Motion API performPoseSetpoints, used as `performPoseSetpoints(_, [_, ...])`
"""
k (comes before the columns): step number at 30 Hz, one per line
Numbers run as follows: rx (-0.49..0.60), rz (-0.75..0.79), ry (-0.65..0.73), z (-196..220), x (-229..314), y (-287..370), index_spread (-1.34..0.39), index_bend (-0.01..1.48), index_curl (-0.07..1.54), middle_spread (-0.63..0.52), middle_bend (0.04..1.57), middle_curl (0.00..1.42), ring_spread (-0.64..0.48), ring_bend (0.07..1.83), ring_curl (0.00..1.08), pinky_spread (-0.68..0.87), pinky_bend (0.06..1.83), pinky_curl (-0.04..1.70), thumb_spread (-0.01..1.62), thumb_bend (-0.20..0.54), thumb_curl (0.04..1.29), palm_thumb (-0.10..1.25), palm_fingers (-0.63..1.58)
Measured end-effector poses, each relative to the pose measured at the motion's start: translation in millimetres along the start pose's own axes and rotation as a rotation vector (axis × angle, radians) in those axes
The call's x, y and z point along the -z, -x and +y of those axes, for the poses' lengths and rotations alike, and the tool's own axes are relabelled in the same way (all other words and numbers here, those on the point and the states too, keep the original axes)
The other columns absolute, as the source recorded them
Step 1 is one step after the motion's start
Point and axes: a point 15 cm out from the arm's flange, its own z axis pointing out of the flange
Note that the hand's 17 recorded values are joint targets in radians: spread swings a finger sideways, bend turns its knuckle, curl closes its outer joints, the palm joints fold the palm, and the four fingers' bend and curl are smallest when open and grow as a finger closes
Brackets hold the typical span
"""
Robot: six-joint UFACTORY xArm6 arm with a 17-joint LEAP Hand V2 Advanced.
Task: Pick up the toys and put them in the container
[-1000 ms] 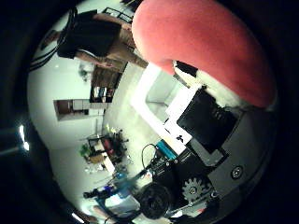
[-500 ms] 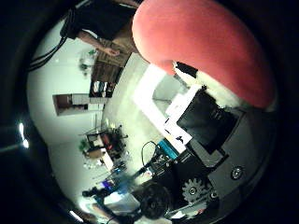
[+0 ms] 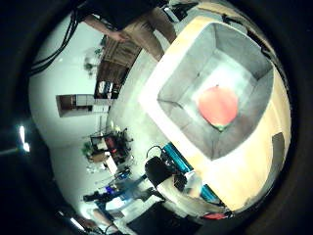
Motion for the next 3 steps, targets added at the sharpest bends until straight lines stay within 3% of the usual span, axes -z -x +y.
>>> performPoseSetpoints(3, [0.002,0.000,-0.002,0.2,0.8,0.1,-0.47,0.17,0.46,-0.14,0.36,0.45,-0.04,0.72,0.29,0.25,0.93,0.33,0.84,-0.036,0.26,0.23,0.09])
